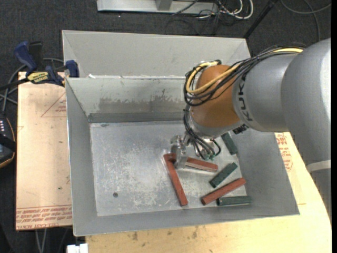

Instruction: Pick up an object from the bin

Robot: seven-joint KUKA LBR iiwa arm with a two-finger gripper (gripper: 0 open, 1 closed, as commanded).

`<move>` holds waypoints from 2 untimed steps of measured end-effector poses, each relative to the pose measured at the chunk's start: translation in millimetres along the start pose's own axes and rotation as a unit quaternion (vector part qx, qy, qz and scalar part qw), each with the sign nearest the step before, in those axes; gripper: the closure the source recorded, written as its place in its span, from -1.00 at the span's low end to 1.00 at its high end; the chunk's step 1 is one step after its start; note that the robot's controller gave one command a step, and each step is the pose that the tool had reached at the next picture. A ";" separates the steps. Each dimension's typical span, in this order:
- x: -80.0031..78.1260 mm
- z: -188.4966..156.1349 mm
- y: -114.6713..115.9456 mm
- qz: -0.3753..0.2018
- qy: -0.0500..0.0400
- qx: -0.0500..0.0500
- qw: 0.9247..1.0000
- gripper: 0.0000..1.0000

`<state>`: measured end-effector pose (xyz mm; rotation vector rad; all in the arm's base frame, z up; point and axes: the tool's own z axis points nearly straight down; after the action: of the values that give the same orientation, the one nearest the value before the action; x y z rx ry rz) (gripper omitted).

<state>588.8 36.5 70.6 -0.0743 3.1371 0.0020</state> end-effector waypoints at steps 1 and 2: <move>-5.6 -22.2 11.4 0.032 0.000 0.000 1.000 1.00; -5.2 -21.4 11.2 0.032 0.000 0.000 1.000 -1.00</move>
Offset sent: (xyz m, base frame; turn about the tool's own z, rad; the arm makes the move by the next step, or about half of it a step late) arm 0.0040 0.0105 0.0215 0.0650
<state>593.4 47.9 92.0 0.0246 3.1386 0.0023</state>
